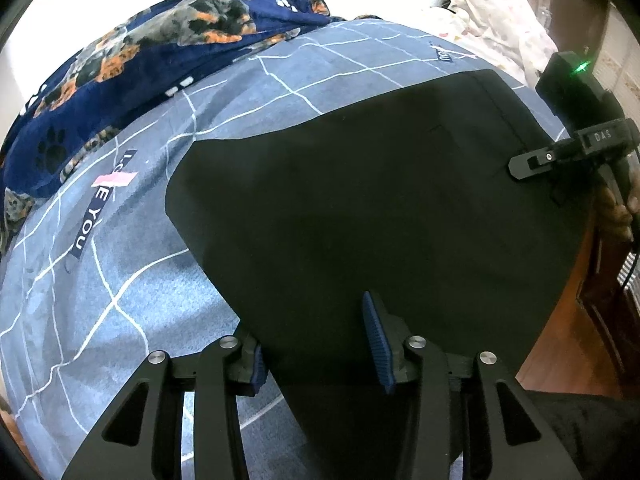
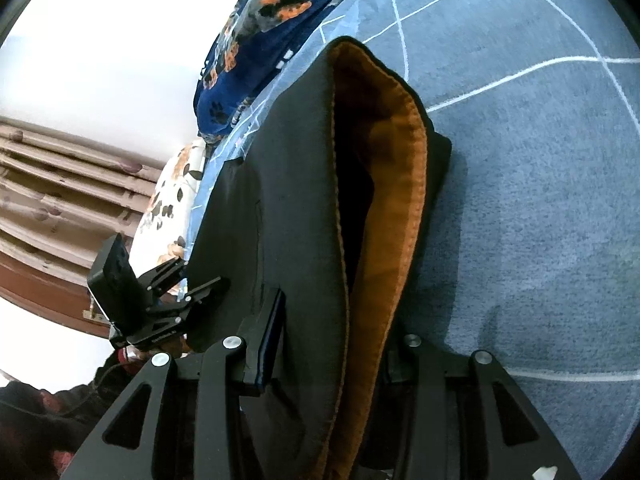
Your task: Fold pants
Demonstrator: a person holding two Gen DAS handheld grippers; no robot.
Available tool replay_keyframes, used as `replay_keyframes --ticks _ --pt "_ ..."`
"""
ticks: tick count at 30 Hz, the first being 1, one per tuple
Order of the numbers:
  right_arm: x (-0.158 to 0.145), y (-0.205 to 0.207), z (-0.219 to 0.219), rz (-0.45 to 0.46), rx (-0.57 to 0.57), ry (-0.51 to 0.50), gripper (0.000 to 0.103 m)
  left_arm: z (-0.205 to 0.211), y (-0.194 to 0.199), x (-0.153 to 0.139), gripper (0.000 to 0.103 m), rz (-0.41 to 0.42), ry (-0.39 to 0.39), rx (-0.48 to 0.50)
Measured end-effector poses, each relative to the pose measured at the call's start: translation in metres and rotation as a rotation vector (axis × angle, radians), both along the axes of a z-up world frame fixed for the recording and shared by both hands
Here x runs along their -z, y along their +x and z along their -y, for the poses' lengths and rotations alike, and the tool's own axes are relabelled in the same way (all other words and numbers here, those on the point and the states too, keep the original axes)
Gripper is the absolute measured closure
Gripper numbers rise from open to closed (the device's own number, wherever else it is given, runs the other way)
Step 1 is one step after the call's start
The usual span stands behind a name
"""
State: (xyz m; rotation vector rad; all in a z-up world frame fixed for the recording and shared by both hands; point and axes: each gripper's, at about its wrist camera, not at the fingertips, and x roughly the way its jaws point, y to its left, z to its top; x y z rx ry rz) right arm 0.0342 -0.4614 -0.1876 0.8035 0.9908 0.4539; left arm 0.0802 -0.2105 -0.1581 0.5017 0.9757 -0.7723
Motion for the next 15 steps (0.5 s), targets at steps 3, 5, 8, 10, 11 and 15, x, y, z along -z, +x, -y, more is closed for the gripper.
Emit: replay_keyframes --ticks 3,5,8,10,11,15 --pt "0.000 -0.002 -0.001 0.000 0.016 0.000 0.068 0.000 -0.003 0.000 0.065 0.024 0.003 0.008" --pt "-0.001 -0.004 -0.002 0.002 0.027 0.000 0.069 -0.001 -0.004 -0.001 0.069 0.041 0.009 0.004" --pt "-0.004 -0.008 -0.004 0.018 0.043 0.014 0.072 -0.004 -0.001 -0.003 0.075 0.037 0.001 -0.012" --pt "-0.006 -0.011 -0.005 0.027 0.048 0.017 0.073 -0.005 -0.001 -0.004 0.077 0.040 -0.003 -0.017" --pt "-0.007 -0.012 -0.006 0.029 0.050 0.018 0.073 -0.005 -0.002 -0.005 0.077 0.045 -0.007 -0.017" --pt "-0.011 -0.018 -0.005 0.046 0.070 0.048 0.076 -0.008 -0.005 -0.010 0.083 0.061 -0.019 -0.025"
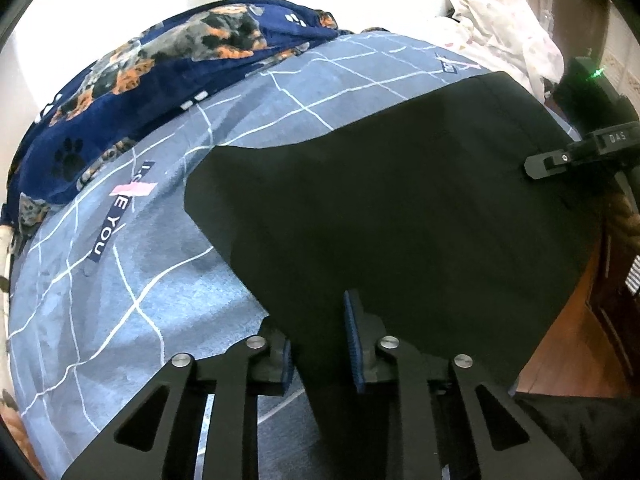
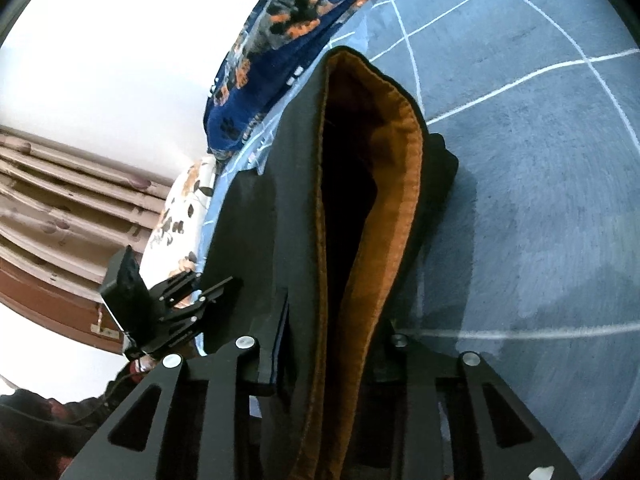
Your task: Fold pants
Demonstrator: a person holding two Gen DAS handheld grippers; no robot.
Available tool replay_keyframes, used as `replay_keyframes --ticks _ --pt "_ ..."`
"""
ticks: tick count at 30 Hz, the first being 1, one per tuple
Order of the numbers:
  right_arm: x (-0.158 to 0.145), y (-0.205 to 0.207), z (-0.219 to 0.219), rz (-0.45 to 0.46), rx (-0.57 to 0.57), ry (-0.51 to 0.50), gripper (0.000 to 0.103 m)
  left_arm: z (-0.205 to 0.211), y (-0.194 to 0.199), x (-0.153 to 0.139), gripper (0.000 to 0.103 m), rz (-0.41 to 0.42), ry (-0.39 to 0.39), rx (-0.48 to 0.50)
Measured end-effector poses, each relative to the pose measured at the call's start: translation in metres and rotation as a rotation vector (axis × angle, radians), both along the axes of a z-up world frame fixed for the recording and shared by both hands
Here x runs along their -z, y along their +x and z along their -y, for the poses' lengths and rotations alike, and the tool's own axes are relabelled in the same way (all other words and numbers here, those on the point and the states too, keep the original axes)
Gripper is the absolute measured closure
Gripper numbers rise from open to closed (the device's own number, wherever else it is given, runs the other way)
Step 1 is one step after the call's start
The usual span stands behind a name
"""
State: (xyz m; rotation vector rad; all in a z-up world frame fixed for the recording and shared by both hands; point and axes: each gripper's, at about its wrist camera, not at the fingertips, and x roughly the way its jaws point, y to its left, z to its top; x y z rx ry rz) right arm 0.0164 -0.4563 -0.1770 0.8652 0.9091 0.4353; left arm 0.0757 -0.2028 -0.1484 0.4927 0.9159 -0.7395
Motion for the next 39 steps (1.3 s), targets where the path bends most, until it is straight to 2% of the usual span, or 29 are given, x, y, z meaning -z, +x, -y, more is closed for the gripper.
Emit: replay_keyframes --ticks 4,12,19,28,39 --pt "-0.009 -0.008 -0.003 0.021 0.018 0.028 0.078 -0.007 0.001 -0.007 0.088 -0.016 -0.042 -0.024" --pt "-0.043 -0.017 -0.031 0.067 0.002 0.023 0.079 -0.029 -0.006 -0.031 0.090 -0.007 -0.114 -0.057" --pt "-0.079 -0.001 -0.069 0.113 -0.048 0.033 0.079 -0.086 0.006 -0.064 0.091 -0.013 -0.200 -0.159" --pt "-0.115 0.064 -0.134 0.164 -0.136 0.054 0.079 -0.174 0.046 -0.102 0.091 0.062 -0.218 -0.304" --pt "-0.123 0.185 -0.209 0.193 -0.218 0.108 0.079 -0.256 0.133 -0.108 0.091 0.106 -0.222 -0.464"
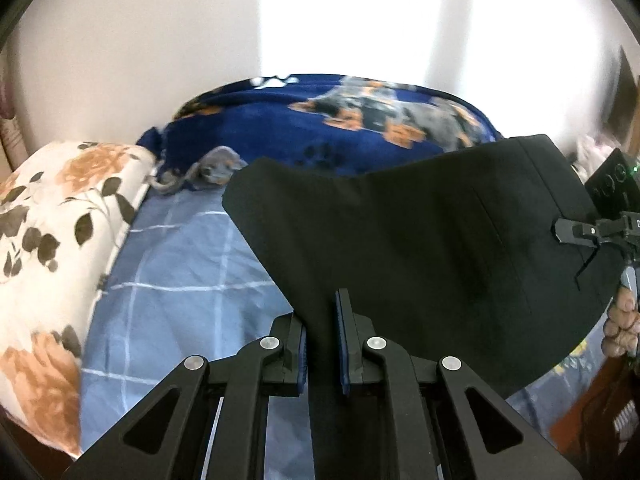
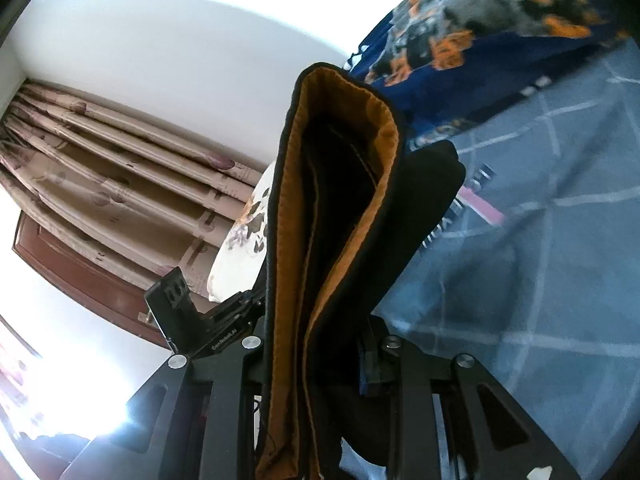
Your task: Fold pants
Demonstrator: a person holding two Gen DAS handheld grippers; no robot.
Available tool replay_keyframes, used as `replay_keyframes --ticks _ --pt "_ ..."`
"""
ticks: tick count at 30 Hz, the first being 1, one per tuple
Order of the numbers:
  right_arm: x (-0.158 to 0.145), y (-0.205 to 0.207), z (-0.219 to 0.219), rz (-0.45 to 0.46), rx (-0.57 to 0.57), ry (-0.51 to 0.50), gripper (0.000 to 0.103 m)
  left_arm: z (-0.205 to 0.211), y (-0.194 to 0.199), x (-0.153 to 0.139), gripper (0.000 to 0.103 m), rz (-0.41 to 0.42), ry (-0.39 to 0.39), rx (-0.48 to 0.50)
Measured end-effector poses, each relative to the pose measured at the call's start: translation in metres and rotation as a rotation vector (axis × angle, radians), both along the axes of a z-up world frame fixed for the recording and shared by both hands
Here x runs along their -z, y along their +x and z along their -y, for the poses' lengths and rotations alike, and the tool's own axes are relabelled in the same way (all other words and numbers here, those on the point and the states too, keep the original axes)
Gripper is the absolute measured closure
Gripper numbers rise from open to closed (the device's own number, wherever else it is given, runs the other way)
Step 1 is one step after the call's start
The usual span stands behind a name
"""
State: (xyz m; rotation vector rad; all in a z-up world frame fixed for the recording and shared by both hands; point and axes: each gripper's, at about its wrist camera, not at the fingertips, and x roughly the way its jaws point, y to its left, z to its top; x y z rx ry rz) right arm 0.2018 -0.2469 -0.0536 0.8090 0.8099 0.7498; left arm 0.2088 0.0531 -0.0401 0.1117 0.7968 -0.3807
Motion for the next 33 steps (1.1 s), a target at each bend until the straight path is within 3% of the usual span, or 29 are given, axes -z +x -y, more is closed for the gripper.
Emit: replay_keyframes --ticks 9,16,24,33 --pt "0.022 0.085 -0.021 -0.018 0.007 0.074 0.079 -0.021 0.077 0.014 0.091 0.026 0.022 -0.053" --pt "0.050 0.130 -0.021 -0.052 0.032 0.071 0.079 -0.024 0.126 0.048 0.091 0.000 0.025 -0.077" --pt "0.096 0.150 -0.007 -0.123 0.084 0.079 0.081 -0.023 0.140 0.072 0.091 0.008 0.039 -0.078" --pt "0.114 0.152 -0.001 -0.166 0.119 0.035 0.080 -0.032 0.138 0.097 0.091 -0.042 0.033 -0.119"
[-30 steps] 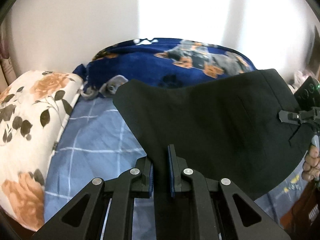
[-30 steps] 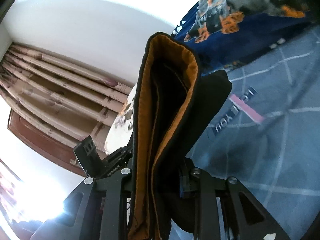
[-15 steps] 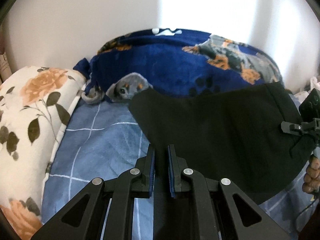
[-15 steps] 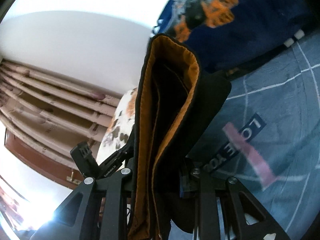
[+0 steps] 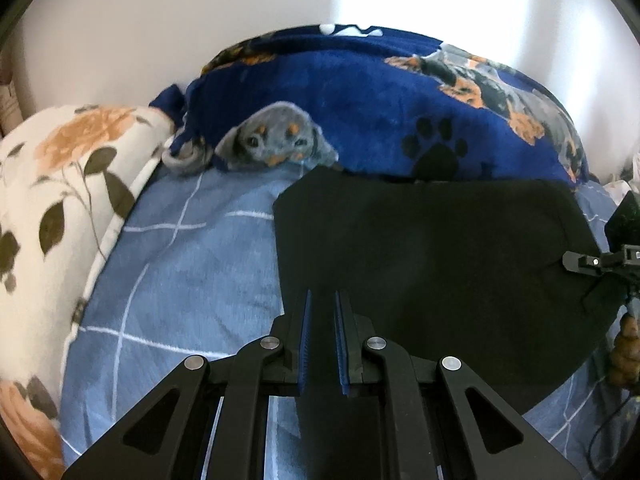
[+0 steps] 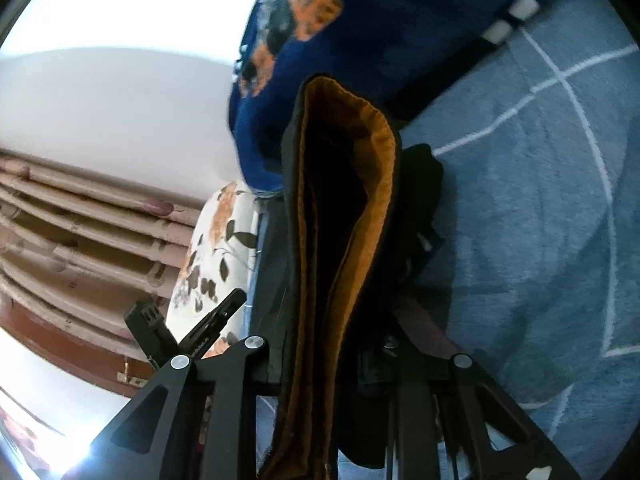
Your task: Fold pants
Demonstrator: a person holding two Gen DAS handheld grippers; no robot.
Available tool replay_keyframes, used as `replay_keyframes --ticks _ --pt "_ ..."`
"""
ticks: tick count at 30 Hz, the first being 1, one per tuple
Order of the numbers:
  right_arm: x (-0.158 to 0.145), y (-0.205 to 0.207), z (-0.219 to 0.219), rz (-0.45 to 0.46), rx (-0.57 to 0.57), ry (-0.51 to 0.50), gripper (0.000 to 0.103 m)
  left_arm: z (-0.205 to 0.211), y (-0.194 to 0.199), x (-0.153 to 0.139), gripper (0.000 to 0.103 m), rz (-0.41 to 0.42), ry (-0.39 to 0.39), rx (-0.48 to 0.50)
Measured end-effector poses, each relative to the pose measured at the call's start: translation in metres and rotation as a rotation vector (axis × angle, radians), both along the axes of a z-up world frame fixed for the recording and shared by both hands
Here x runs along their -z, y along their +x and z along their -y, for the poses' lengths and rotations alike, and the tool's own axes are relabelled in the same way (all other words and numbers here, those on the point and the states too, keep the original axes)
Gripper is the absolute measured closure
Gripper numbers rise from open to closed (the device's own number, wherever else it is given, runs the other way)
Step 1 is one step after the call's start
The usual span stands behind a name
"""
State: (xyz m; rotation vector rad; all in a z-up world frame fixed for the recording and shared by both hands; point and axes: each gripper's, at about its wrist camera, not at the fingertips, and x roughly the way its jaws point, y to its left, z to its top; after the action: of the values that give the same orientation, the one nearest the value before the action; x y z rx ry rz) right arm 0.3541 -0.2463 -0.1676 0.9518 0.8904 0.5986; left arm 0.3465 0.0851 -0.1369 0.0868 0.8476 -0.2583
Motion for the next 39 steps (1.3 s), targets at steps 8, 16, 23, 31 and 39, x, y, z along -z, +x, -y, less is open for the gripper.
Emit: replay_keyframes --ticks 8,16,23,31,39 --pt "0.010 0.002 -0.001 -0.047 0.043 -0.098 0.075 0.000 -0.010 0.005 0.089 -0.009 0.008 -0.014" --pt "-0.024 -0.021 -0.007 -0.030 0.186 -0.346 0.057 0.010 -0.044 -0.008 0.041 0.091 0.017 -0.038" --pt "-0.066 -0.071 -0.030 0.084 0.225 -0.455 0.046 0.023 -0.087 -0.043 0.023 0.242 0.030 -0.062" --pt "-0.103 -0.132 -0.069 0.180 0.208 -0.498 0.042 0.027 -0.165 -0.109 0.004 0.453 -0.009 -0.090" --pt "-0.145 -0.191 -0.087 0.291 0.193 -0.539 0.037 0.026 -0.236 -0.171 0.000 0.612 0.011 -0.165"
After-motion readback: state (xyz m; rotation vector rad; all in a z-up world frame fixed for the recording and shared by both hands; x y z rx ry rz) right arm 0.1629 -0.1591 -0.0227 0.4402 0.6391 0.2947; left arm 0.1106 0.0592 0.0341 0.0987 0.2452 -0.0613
